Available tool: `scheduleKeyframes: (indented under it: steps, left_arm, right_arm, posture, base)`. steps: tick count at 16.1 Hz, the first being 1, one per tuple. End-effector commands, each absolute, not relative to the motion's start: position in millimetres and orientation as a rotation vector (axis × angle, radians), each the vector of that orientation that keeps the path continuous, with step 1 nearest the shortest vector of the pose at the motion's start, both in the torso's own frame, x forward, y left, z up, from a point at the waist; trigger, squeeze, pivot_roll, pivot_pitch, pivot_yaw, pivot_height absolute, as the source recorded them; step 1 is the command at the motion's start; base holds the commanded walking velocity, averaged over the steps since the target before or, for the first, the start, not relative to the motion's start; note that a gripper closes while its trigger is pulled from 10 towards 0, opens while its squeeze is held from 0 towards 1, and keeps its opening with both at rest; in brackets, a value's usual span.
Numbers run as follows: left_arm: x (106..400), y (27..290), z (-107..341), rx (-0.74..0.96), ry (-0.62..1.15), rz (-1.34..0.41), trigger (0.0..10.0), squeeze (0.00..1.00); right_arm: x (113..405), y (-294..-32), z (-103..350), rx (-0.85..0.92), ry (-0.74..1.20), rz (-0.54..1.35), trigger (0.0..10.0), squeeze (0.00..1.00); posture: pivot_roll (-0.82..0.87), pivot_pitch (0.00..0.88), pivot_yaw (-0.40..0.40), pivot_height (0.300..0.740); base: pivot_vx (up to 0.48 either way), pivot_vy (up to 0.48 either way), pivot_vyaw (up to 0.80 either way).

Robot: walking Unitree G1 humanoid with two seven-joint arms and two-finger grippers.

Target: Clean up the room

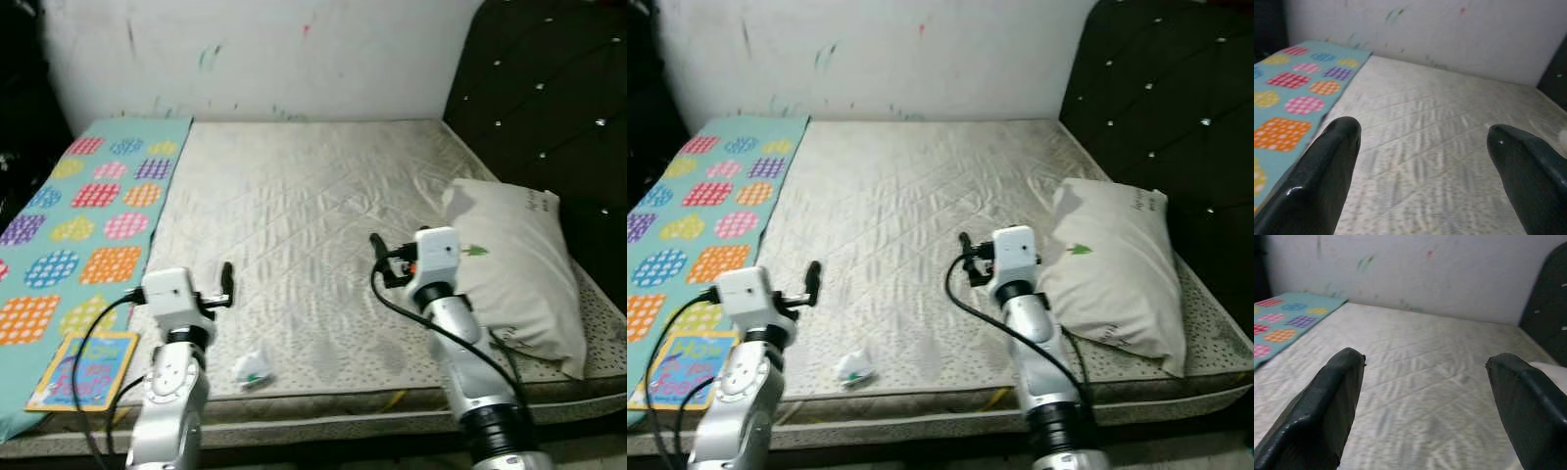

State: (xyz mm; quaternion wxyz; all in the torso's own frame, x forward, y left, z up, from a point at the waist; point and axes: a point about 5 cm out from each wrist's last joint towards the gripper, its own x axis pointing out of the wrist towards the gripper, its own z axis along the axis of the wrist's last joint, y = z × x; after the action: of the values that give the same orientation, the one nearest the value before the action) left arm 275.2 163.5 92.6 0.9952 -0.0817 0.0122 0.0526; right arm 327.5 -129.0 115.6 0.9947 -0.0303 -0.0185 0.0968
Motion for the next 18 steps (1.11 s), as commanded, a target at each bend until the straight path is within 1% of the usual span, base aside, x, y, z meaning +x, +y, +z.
scheduleKeyframes:
  steps: [1,15,18]
  left_arm:
    - [277.9,161.8,92.6,-0.173,0.041,0.105,10.0,0.00]
    - [276.3,160.4,92.0,-0.170,0.045,0.104,10.0,0.00]
    - [276.2,161.0,93.2,-0.167,0.033,0.109,10.0,0.00]
  right_arm:
    - [328.7,-127.7,116.8,-0.070,-0.040,0.202,10.0,0.00]
    - [326.2,-127.5,113.0,-0.077,-0.025,0.202,10.0,0.00]
    - [326.0,-126.9,111.3,-0.077,-0.017,0.206,10.0,0.00]
  posture:
    - [-0.02,0.029,-0.007,0.740]
    - [-0.02,0.056,-0.005,0.740]
    - [-0.02,0.058,-0.004,0.740]
  base:
    - [0.000,0.480,0.00]
    - [0.000,0.480,0.00]
    - [0.000,0.000,0.00]
